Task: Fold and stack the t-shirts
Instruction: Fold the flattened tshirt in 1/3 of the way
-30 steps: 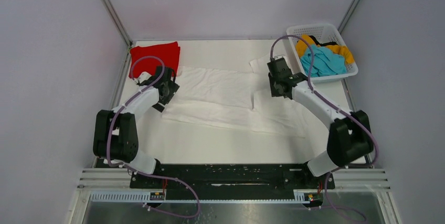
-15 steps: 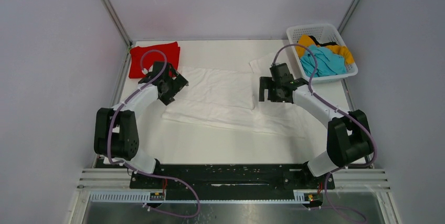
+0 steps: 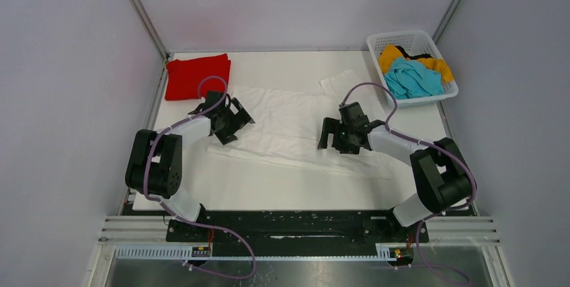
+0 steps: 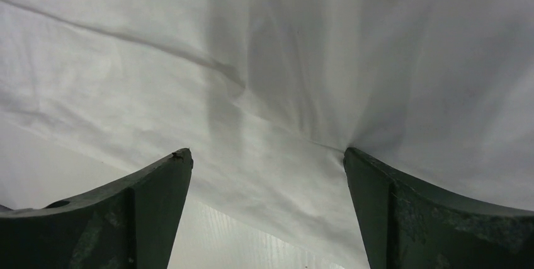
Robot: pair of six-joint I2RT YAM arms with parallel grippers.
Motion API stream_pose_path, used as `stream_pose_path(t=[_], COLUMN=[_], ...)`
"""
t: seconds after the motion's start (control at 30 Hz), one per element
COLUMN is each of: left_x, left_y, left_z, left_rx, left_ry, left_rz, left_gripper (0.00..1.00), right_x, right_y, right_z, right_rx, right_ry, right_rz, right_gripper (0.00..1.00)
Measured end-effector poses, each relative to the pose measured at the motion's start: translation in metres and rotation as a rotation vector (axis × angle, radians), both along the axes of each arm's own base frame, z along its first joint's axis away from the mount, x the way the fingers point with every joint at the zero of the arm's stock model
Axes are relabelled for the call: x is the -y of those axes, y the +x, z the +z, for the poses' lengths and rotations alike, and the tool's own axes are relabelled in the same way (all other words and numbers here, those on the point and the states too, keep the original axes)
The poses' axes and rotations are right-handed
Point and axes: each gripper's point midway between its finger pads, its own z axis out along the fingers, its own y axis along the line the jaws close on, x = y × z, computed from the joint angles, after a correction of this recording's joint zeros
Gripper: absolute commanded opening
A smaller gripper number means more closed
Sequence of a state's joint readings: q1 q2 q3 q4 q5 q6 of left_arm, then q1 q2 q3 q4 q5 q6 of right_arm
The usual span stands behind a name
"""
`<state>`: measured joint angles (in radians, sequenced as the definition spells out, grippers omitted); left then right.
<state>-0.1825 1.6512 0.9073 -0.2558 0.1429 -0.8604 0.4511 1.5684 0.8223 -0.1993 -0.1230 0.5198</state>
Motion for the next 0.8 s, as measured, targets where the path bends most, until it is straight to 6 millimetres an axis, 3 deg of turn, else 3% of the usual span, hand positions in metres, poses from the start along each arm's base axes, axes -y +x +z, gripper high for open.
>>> stream_pose_path(t=[0.13, 0.47, 0.8], left_x=[0.000, 0.000, -0.001], left_y=[-0.013, -0.080, -0.122], left_z=[0.000, 0.002, 0.003], left_rx=[0.055, 0.092, 0.087], left_ry=[-0.023, -0.075, -0.133], left_rz=[-0.008, -0.019, 0.012], left_gripper=[0.99, 0.99, 0.99], right_x=[0.000, 0.011, 0.018], right_y=[-0.016, -0.073, -0.100], right_z=[0.001, 0.003, 0.004], right_rx=[0.022, 0.023, 0.012], right_ry=[0.032, 0.075, 0.086], right_rz=[-0.013, -0.017, -0.008], right_gripper=[0.99, 0.99, 1.00])
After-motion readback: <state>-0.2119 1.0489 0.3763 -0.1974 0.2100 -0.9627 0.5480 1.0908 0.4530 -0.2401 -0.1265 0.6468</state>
